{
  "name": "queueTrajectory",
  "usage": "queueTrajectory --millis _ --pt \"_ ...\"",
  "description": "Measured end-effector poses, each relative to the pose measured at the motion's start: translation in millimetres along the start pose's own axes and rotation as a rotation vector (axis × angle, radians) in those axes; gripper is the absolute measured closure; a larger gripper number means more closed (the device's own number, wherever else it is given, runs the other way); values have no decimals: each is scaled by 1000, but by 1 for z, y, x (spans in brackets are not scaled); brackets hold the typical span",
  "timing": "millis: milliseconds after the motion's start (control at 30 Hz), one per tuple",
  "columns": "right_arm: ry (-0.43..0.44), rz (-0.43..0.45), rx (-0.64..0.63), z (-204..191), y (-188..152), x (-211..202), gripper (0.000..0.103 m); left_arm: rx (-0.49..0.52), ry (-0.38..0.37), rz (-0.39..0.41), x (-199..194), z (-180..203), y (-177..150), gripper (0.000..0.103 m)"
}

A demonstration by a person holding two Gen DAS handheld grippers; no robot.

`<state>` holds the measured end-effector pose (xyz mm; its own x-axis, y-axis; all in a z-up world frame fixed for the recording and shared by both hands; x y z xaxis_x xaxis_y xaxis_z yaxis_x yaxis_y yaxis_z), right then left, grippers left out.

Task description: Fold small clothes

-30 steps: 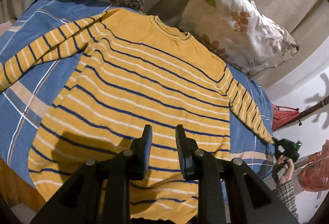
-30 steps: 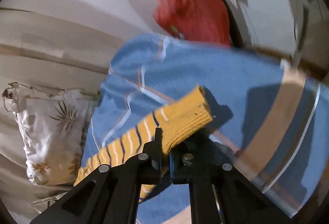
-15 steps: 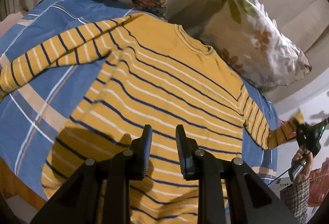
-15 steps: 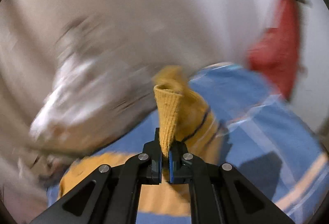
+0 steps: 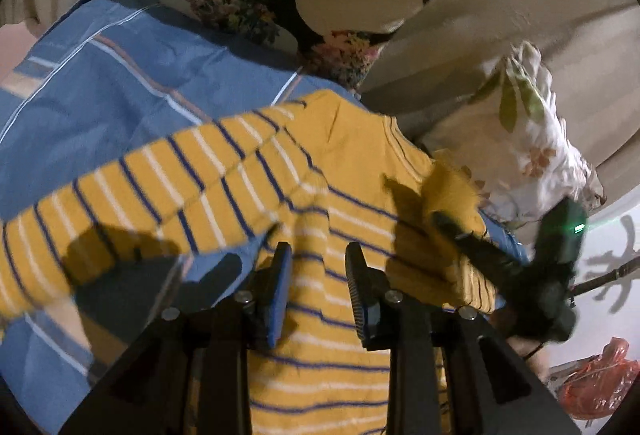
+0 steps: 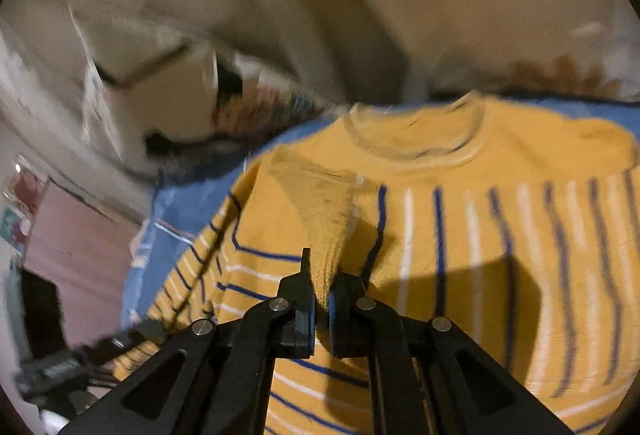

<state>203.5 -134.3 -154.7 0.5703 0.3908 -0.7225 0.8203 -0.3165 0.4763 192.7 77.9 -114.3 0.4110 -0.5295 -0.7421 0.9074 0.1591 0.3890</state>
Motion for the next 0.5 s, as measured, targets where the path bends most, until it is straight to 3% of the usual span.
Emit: queueTrajectory --millis 100,167,233,500 --pt "-27 -54 -11 -1 -14 25 87 -6 -36 -29 14 1 11 75" --pt "-19 -65 13 4 -15 26 57 -3 -52 -53 25 5 14 75" --pt "-24 -31 33 8 -13 13 46 8 -73 -84 38 13 15 74" --pt "-136 65 188 59 -18 -57 45 41 -192 -232 102 66 0 62"
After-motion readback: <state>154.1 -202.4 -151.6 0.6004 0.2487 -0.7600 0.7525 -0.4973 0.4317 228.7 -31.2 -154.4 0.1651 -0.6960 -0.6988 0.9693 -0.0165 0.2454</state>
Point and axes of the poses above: each gripper's, at about its wrist camera, not at the fingertips, and x roughly the way its jaws point, z to its right, y to its top, the point moved 10 cm from there along x, roughly the way its jaws point
